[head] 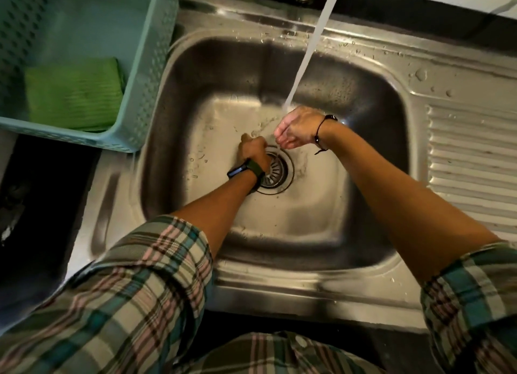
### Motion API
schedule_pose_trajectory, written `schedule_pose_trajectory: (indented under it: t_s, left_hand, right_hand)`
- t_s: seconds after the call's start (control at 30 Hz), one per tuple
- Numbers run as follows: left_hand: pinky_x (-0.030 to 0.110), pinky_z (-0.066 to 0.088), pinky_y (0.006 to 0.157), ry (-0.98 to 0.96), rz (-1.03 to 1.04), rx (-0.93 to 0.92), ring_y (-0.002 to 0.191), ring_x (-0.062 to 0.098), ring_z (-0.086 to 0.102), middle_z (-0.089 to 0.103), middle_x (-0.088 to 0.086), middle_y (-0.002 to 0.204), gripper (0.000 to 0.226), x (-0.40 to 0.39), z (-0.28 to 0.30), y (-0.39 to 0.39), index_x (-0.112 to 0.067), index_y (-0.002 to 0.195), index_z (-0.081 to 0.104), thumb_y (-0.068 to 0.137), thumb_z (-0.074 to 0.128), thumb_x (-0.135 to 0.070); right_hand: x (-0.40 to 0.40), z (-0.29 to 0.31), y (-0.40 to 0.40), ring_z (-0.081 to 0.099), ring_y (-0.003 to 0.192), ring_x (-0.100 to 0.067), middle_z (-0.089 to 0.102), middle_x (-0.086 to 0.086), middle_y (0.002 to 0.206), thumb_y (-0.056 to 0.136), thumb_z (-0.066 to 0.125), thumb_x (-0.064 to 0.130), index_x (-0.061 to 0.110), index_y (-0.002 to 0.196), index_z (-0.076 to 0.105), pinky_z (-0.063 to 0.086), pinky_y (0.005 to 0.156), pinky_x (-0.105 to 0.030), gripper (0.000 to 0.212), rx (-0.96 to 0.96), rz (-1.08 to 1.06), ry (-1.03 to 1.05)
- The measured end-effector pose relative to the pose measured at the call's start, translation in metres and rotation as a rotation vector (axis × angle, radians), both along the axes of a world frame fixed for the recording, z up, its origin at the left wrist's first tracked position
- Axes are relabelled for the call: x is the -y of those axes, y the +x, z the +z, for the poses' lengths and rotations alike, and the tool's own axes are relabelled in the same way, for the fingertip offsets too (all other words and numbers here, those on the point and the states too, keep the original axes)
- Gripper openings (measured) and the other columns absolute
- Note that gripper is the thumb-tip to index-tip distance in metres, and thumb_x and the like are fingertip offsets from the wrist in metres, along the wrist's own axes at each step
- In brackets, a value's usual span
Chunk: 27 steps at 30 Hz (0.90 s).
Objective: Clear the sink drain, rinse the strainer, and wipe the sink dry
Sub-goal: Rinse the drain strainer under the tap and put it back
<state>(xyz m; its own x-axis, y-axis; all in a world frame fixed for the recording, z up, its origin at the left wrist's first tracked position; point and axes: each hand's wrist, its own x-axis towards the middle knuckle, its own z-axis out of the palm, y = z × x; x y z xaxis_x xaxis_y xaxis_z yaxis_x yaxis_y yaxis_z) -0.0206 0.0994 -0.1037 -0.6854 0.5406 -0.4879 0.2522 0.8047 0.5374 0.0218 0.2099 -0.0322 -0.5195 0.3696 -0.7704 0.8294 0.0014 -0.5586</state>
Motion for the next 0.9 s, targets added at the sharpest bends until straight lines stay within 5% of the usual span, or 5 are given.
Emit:
schedule_pose_trajectory:
  t_s: [0.13, 0.33, 0.53, 0.67, 0.9]
  left_hand:
    - [0.034, 0.045, 0.095, -0.007, -0.08, -0.01, 0.113, 0.033, 0.054, 0.057, 0.018, 0.124, 0.034, 0.002, 0.002, -0.005, -0.008, 0.116, 0.063, 0.086, 0.047, -0.002]
    - [0.036, 0.049, 0.094, -0.08, 0.03, 0.073, 0.11, 0.032, 0.058, 0.063, 0.018, 0.118, 0.028, 0.008, 0.004, -0.001, -0.006, 0.112, 0.065, 0.086, 0.055, -0.007]
    - [0.028, 0.051, 0.082, -0.03, 0.205, 0.238, 0.099, 0.028, 0.063, 0.066, 0.016, 0.111, 0.024, 0.014, 0.007, -0.023, 0.0, 0.106, 0.066, 0.087, 0.054, -0.011]
    - [0.028, 0.049, 0.071, -0.125, 0.093, 0.257, 0.096, 0.028, 0.065, 0.067, 0.017, 0.109, 0.027, 0.013, 0.005, -0.024, 0.0, 0.106, 0.064, 0.084, 0.057, -0.014]
    - [0.038, 0.048, 0.091, -0.091, 0.051, 0.354, 0.111, 0.036, 0.058, 0.06, 0.024, 0.12, 0.034, 0.007, 0.004, -0.005, 0.008, 0.114, 0.057, 0.09, 0.044, -0.013]
  right_hand:
    - [-0.001, -0.002, -0.003, 0.054, 0.042, -0.008, 0.057, -0.009, 0.054, 0.088, 0.044, -0.012, -0.005, 0.079, 0.061, 0.047, 0.045, -0.013, 0.02, -0.048, -0.027, -0.021]
    - [-0.004, 0.002, -0.019, 0.069, 0.081, -0.029, 0.059, -0.033, 0.113, 0.091, 0.034, -0.011, -0.017, 0.113, 0.053, 0.054, 0.061, -0.022, 0.03, -0.079, -0.002, -0.027]
    - [-0.017, 0.027, -0.026, 0.07, 0.061, -0.012, 0.071, -0.008, 0.062, 0.089, 0.037, -0.013, -0.012, 0.117, 0.054, 0.056, 0.064, -0.019, 0.032, 0.023, 0.289, -0.105]
    - [-0.018, 0.032, -0.028, 0.066, 0.097, -0.029, 0.065, -0.024, 0.101, 0.088, 0.035, -0.016, -0.01, 0.114, 0.058, 0.056, 0.07, -0.021, 0.035, -0.024, 0.273, -0.045]
    - [-0.02, 0.026, -0.021, 0.07, 0.072, -0.013, 0.068, -0.017, 0.092, 0.086, 0.037, -0.017, -0.001, 0.102, 0.065, 0.058, 0.062, -0.017, 0.036, 0.003, 0.332, 0.011]
